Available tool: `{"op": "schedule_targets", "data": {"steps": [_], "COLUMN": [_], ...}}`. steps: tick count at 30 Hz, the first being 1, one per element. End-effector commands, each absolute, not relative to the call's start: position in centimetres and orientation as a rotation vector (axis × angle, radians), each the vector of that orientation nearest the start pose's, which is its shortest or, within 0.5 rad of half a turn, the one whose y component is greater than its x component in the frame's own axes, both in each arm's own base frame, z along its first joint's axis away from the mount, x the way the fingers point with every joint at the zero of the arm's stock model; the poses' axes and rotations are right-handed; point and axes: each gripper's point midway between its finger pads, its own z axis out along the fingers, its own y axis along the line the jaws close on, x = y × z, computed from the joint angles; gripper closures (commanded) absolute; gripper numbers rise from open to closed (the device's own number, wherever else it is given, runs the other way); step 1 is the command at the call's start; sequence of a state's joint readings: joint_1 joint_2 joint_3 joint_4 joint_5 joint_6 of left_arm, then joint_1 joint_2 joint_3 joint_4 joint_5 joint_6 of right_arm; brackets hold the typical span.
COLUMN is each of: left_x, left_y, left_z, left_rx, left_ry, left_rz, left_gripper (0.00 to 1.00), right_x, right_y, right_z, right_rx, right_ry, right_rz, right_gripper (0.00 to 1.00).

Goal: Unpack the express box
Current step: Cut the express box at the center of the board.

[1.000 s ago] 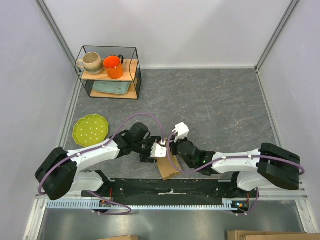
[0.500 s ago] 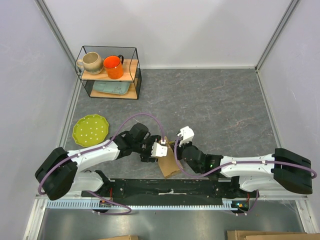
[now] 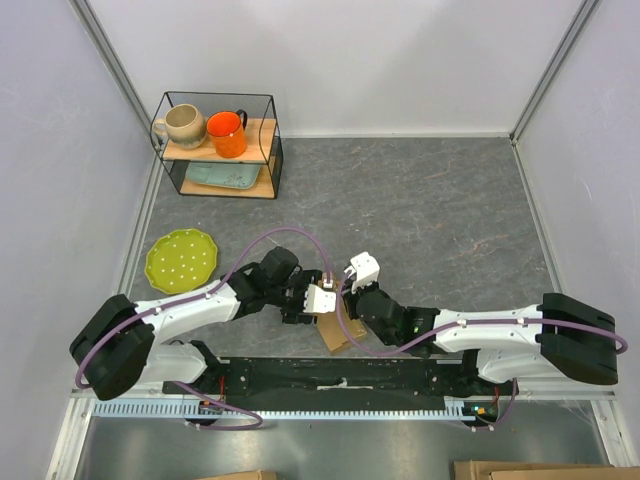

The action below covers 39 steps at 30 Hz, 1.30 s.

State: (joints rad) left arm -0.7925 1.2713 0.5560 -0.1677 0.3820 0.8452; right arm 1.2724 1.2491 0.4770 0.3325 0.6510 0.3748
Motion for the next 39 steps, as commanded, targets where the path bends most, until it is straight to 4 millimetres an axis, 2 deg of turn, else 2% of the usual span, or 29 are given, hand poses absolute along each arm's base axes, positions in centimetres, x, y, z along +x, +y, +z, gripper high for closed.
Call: {"op": "schedule_targets", "data": {"steps": [1,6,9,16,23,25,26,28,33,36,37,39], "left_x": [19.9,19.5,19.2,18.6,18.3,18.3,18.2,18.2,17.9,18.5,18.7,18.7], "left_y": [-14.1,-13.8,-13.4,-13.5,-13.3,-13.2,-13.0,-13.0,-13.3,-14.3,-14.7,-15.2], "left_z": [-0.9,-0.7,-0.7,-0.9,-0.9,-1.0,-1.1,-1.0,-0.6,0.8,1.7,2.7], "left_rx": [1.845,1.884,1.887,1.9,1.92,1.927,1.927,1.926,1.933,1.921,1.923,1.9], "left_ry": [1.985,1.975,1.984,1.976,1.97,1.969,1.973,1.971,1.977,1.967,1.962,1.988], "left_rz": [0.012,0.018,0.017,-0.012,-0.02,-0.015,-0.01,-0.013,-0.052,-0.075,-0.087,-0.114], "left_gripper": [0.95,0.95,0.96,0.96,0.96,0.96,0.96,0.96,0.95,0.92,0.89,0.76], "right_x": [14.5,16.0,16.5,16.4,17.2,16.9,17.1,16.6,17.1,17.8,18.0,18.3], "right_y": [29.8,28.3,27.9,27.9,27.2,26.9,27.3,26.6,26.3,26.9,27.0,27.6], "right_z": [7.4,7.2,6.6,5.7,6.4,6.1,6.6,6.2,7.7,9.1,9.5,11.0], "right_rx": [-0.726,-0.696,-0.68,-0.71,-0.711,-0.733,-0.729,-0.749,-0.696,-0.66,-0.653,-0.632], "right_ry": [2.009,2.033,2.061,2.1,2.104,2.128,2.123,2.162,2.133,2.09,2.082,2.054], "right_rz": [0.479,0.423,0.457,0.47,0.435,0.414,0.426,0.397,0.4,0.41,0.414,0.443], "right_gripper": [1.0,1.0,1.0,1.0,1.0,1.0,1.0,1.0,1.0,1.0,1.0,1.0]}}
